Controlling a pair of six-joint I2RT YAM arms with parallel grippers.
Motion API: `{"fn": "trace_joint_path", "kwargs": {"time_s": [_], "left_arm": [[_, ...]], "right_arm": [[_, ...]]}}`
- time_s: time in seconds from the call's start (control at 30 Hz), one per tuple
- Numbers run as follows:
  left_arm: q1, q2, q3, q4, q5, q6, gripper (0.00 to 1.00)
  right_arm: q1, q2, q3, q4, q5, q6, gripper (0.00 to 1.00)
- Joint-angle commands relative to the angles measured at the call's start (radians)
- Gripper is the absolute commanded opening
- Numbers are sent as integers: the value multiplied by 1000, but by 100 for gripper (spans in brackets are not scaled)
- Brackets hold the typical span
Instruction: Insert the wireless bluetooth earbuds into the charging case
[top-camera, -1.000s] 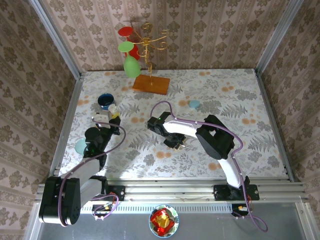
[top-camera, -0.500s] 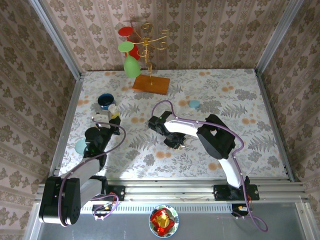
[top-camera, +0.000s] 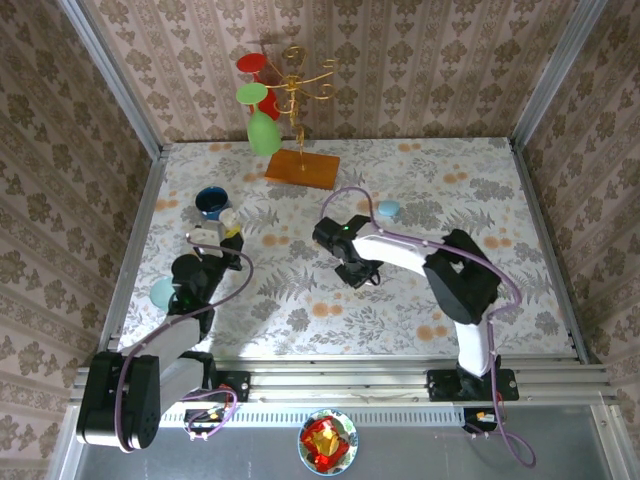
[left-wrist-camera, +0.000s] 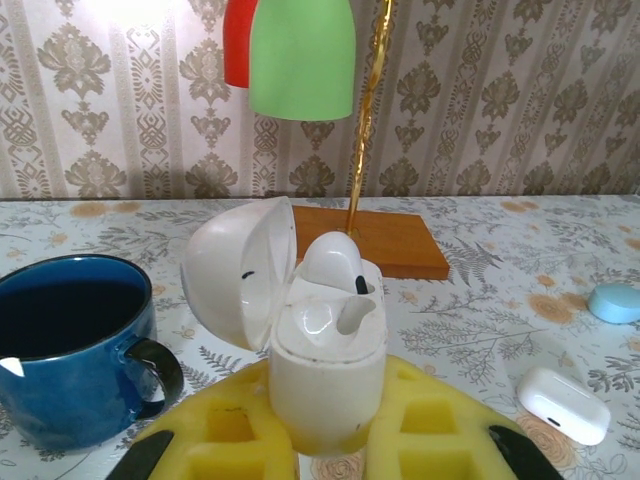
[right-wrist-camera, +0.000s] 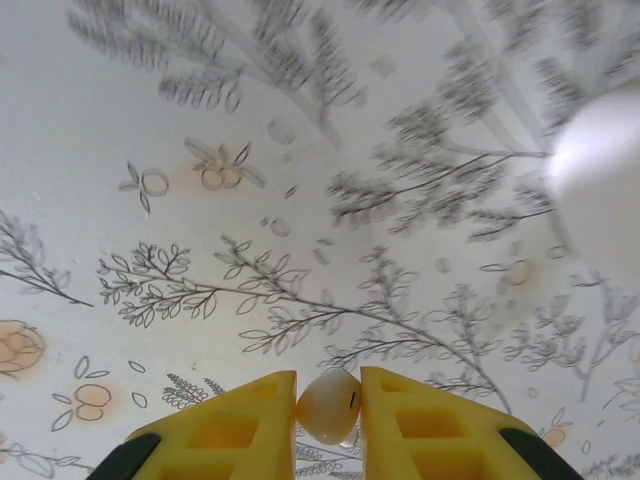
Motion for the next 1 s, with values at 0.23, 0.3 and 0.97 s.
{"fn": "trace_joint_path", "kwargs": {"time_s": [0.23,0.3,0.97], "left_arm": [[-140,41,17,60,-78,70,6],[-179,62,22,81,-92,86,6],[-528,391,109,364,-131,291,5]], "right_arm": [[-65,-389,-272,554,-210,108,22],[-73,-447,-328,648,-237,126,23],[-127,-700,-621,1229,-487,336,22]]}}
